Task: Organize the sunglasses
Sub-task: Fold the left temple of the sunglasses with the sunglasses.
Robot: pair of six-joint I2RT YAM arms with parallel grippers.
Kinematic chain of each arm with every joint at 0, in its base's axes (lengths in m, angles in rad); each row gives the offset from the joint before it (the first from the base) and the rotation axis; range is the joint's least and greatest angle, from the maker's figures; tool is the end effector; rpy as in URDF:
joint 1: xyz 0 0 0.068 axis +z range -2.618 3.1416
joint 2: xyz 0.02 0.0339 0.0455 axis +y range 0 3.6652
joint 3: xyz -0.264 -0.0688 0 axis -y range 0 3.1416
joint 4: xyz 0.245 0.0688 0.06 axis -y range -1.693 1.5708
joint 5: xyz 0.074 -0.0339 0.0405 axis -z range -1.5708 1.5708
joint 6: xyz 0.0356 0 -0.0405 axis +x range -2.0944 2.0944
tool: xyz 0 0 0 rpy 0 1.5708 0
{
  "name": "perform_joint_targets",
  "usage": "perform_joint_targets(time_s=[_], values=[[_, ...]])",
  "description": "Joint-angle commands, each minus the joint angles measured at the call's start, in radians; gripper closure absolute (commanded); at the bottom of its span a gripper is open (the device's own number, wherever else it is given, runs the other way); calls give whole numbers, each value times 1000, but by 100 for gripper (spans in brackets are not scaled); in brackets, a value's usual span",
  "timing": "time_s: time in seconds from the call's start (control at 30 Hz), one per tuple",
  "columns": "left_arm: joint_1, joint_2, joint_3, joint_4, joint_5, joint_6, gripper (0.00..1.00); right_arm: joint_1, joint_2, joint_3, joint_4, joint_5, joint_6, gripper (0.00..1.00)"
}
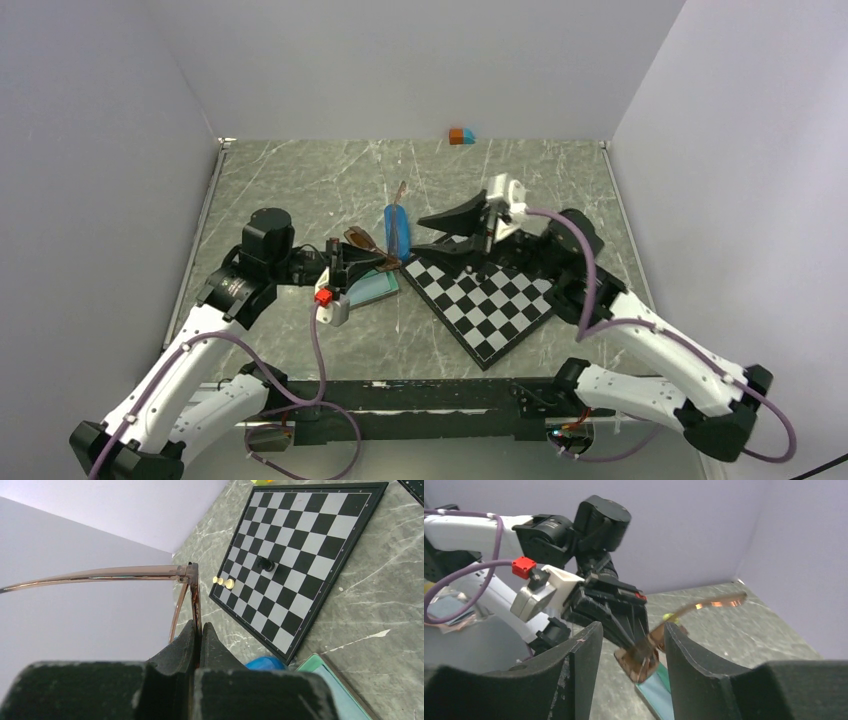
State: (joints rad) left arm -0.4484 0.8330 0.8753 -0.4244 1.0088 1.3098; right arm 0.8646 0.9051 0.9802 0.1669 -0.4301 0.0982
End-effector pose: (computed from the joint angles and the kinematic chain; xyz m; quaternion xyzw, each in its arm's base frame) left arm 0.1410 -0.1012 0.3445 0.7312 0.2542 -0.1592 0.6126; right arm 0.1185 0.1618 0.4248 -0.3810 0.4959 0.4728 0.6208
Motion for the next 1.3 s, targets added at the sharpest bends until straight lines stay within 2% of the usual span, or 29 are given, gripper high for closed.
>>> perform_joint_targets(time_s=[0.0,0.23,0.33,0.53,0.73,0.8,0.9,1.0,1.1,1.2,1.27], values=[[-24,14,42,41,40,58,100,1,137,112,106,-166,-23,50],[-56,4,33,29,65,92,100,-13,314,160,123,-86,-46,56],[-66,-10,20,39,81,95,100,-20,374,151,127,-125,-25,58],[-75,-39,-24,146,108,59,100,-23,421,57,283,-224,104,58],[-94,-33,-17,138,84,82,100,-21,436,43,271,-236,175,57],[-96,-22,4,86,79,127,100,-22,421,67,201,-197,174,48],[-96,-5,29,-10,78,196,100,-22,367,101,77,-98,201,24],[-95,15,45,-78,74,256,100,-24,294,108,2,35,244,10],[-96,34,77,-168,100,296,100,-23,214,86,-52,81,186,6],[-95,54,107,-216,203,296,100,-25,125,41,-92,48,-14,6],[-96,62,105,-263,309,377,100,-25,60,-2,-125,1,-209,7]])
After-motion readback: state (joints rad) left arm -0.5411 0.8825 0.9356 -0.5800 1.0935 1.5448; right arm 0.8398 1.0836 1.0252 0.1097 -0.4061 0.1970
